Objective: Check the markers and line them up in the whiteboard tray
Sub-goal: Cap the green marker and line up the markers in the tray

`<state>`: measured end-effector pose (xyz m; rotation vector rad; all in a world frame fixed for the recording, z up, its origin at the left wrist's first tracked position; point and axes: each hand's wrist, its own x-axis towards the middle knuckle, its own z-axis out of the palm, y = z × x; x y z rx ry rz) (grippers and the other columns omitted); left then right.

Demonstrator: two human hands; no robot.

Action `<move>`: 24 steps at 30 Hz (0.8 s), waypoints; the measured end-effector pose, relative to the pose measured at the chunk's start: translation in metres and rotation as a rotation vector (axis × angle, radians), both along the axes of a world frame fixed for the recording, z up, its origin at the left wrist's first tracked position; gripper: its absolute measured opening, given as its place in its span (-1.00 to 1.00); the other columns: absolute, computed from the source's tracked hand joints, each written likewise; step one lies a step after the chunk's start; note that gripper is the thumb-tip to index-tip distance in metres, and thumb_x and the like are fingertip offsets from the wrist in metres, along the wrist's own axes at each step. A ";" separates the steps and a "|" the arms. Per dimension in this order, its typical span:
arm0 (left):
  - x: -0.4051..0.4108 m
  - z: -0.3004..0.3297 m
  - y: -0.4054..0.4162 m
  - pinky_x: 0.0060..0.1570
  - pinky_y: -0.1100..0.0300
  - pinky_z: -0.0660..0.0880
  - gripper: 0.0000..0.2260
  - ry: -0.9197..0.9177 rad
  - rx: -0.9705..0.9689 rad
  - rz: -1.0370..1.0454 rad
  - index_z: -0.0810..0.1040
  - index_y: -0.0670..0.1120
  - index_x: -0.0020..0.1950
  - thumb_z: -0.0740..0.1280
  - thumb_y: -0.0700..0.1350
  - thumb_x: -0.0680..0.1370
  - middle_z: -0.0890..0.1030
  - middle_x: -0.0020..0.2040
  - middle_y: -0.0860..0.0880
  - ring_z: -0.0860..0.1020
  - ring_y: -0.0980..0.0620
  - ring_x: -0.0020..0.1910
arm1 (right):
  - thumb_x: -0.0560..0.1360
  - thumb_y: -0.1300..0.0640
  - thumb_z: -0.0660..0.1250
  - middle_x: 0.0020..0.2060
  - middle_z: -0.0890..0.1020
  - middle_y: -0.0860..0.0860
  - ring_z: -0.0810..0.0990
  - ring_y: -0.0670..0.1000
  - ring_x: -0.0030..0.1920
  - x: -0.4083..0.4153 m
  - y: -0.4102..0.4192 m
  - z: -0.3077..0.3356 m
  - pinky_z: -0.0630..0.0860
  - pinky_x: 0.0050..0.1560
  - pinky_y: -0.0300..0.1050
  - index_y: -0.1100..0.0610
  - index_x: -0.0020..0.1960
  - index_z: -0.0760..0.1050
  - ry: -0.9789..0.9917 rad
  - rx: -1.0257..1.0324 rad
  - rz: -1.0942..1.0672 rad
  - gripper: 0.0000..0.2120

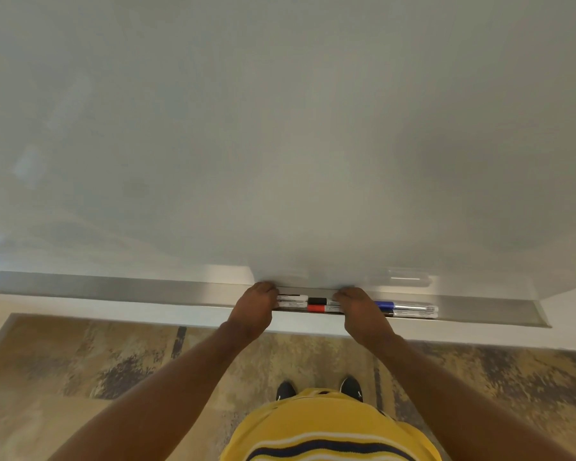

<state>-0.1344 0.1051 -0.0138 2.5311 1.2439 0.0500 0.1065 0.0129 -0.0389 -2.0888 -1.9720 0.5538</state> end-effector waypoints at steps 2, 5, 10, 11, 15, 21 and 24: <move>0.000 -0.001 0.001 0.03 0.03 0.51 -0.89 0.001 -0.006 -0.009 0.58 -0.23 -0.02 0.29 -0.29 0.50 0.60 0.03 -0.19 0.55 -0.20 0.02 | 0.43 0.35 0.36 0.21 0.54 0.08 0.47 0.06 0.22 -0.003 0.000 0.000 0.34 0.29 -0.15 0.12 0.27 0.46 0.014 -0.002 -0.002 -0.57; 0.001 -0.002 0.002 0.03 0.02 0.51 -0.89 0.016 -0.019 -0.014 0.58 -0.24 -0.02 0.28 -0.25 0.53 0.59 0.02 -0.20 0.54 -0.20 0.02 | 0.43 0.34 0.37 0.19 0.56 0.09 0.49 0.07 0.21 -0.004 0.001 -0.002 0.35 0.28 -0.15 0.13 0.25 0.47 0.022 0.015 -0.007 -0.59; 0.002 -0.002 0.004 0.08 0.03 0.49 -0.87 0.047 -0.037 -0.012 0.57 -0.22 0.03 0.28 -0.21 0.55 0.58 0.05 -0.17 0.53 -0.15 0.06 | 0.46 0.32 0.36 0.21 0.55 0.09 0.48 0.08 0.22 -0.002 0.001 0.000 0.34 0.30 -0.13 0.14 0.26 0.46 0.013 0.045 0.021 -0.62; 0.002 -0.001 0.004 0.09 0.04 0.49 -0.87 0.049 -0.039 -0.011 0.57 -0.21 0.04 0.28 -0.20 0.55 0.58 0.06 -0.16 0.53 -0.15 0.06 | 0.45 0.34 0.36 0.19 0.56 0.10 0.50 0.09 0.21 0.001 0.000 0.003 0.35 0.29 -0.13 0.15 0.24 0.48 0.024 0.063 0.015 -0.62; 0.004 0.000 0.003 0.10 0.01 0.52 -0.74 0.030 -0.008 -0.042 0.56 -0.16 0.16 0.27 -0.30 0.49 0.60 0.10 -0.14 0.54 -0.15 0.09 | 0.33 0.50 0.29 -0.03 0.63 0.09 0.57 0.10 0.00 0.036 -0.009 0.021 0.43 0.03 -0.21 0.16 0.03 0.57 0.055 0.133 -0.059 -0.62; 0.012 -0.003 -0.003 0.09 0.01 0.52 -0.66 0.033 0.021 -0.072 0.55 -0.15 0.19 0.26 -0.36 0.44 0.61 0.10 -0.13 0.53 -0.14 0.10 | 0.26 0.53 0.27 -0.06 0.65 0.14 0.58 0.19 -0.04 0.087 -0.041 0.024 0.50 -0.04 -0.09 0.20 0.03 0.59 -0.062 0.028 -0.219 -0.57; 0.012 -0.003 -0.006 0.05 0.03 0.52 -0.70 0.042 0.021 -0.070 0.56 -0.15 0.13 0.23 -0.37 0.45 0.60 0.08 -0.11 0.52 -0.11 0.08 | 0.30 0.52 0.29 -0.08 0.65 0.16 0.57 0.18 -0.08 0.089 -0.044 0.020 0.50 -0.07 -0.08 0.22 0.02 0.59 -0.070 0.003 -0.234 -0.63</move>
